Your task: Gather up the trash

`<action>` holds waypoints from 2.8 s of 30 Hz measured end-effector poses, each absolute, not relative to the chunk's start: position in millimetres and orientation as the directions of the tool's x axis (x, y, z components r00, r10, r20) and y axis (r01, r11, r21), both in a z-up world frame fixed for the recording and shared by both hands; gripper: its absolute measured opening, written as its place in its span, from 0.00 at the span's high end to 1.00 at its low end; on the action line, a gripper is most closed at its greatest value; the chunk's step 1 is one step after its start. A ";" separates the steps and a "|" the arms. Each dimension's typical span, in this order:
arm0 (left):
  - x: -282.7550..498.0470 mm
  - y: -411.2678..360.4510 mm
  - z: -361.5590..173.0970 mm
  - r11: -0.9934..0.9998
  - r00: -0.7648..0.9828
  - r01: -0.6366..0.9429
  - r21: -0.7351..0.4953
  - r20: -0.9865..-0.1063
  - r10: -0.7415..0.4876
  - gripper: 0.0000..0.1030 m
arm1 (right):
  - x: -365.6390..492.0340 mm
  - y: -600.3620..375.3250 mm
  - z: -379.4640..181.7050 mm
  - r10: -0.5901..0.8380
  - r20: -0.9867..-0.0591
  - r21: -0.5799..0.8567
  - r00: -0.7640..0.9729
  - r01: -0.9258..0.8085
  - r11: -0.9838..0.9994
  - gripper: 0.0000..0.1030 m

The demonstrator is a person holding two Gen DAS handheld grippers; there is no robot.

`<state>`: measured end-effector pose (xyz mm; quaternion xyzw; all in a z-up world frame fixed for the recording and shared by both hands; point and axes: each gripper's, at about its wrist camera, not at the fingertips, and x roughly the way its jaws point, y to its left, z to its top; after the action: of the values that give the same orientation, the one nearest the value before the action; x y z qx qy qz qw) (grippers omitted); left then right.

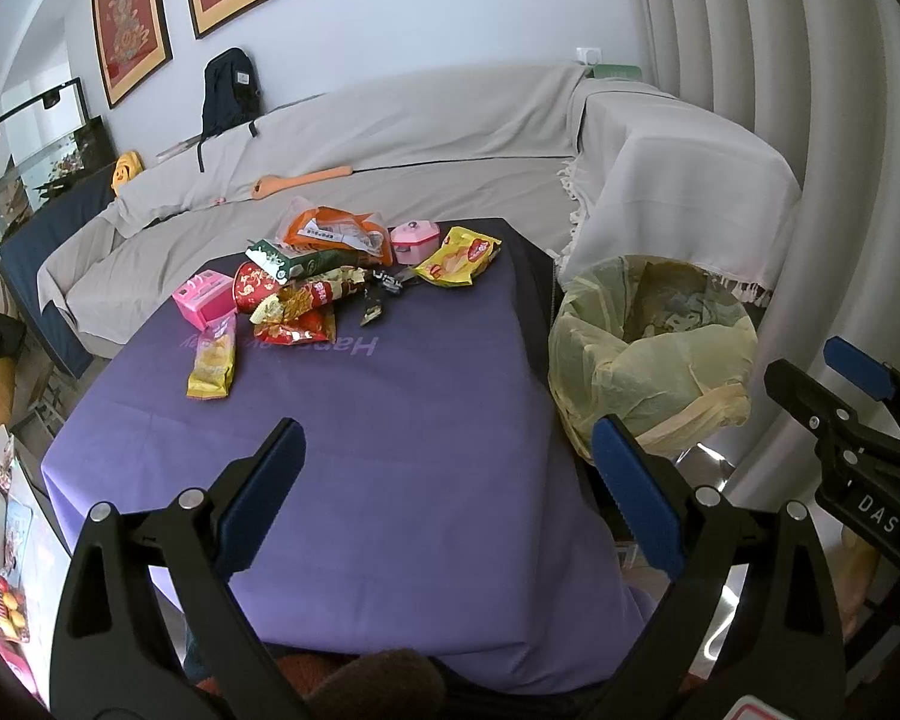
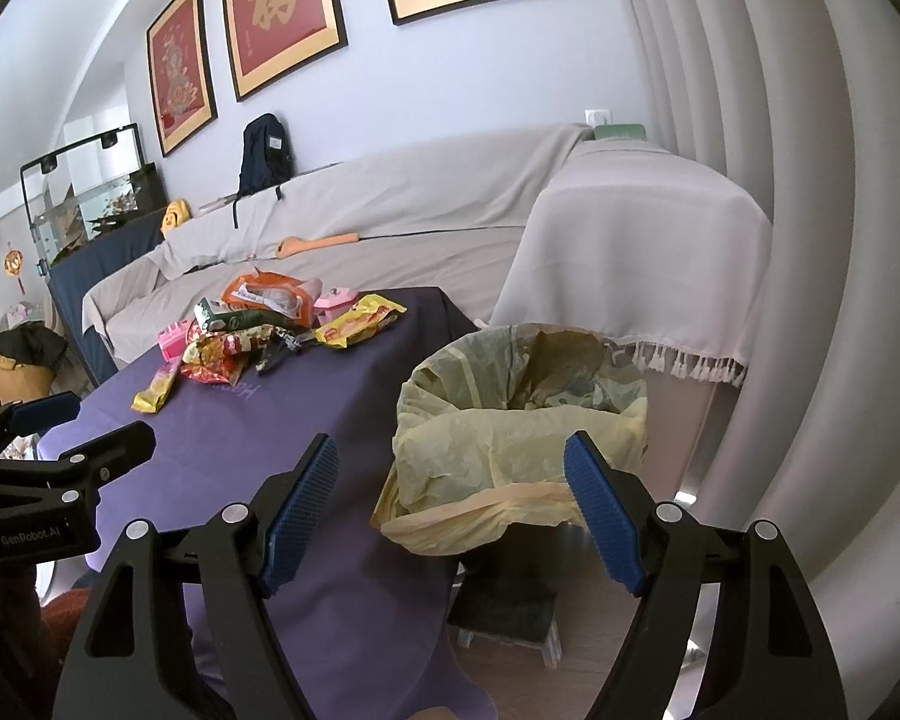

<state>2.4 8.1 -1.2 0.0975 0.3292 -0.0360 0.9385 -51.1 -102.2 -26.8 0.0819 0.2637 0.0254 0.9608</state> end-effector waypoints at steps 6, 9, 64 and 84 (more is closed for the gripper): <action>2.8 8.7 -1.5 0.979 0.780 0.132 0.159 -0.626 -0.003 0.11 | -49.9 -100.5 -25.8 0.089 -0.502 0.168 0.860 -0.004 0.986 0.28; 2.4 7.0 -1.2 0.979 0.780 0.130 0.158 -0.626 -0.003 0.11 | -49.8 -101.0 -25.9 0.090 -0.503 0.170 0.860 -0.004 0.985 0.28; 4.3 7.3 1.8 0.981 0.770 0.132 0.144 -0.638 -0.010 0.11 | -49.5 -107.1 -27.7 0.085 -0.511 0.182 0.855 0.011 0.983 0.28; 95.1 142.6 -17.7 0.999 0.781 0.039 -0.025 -0.623 -0.046 0.10 | 43.6 -62.5 -34.5 0.065 -0.596 0.095 0.800 -0.011 0.995 0.28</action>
<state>95.1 142.6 -17.7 -0.0053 0.3300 -0.0225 0.9437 43.6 -62.5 -34.5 0.0435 0.3154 0.0201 0.9477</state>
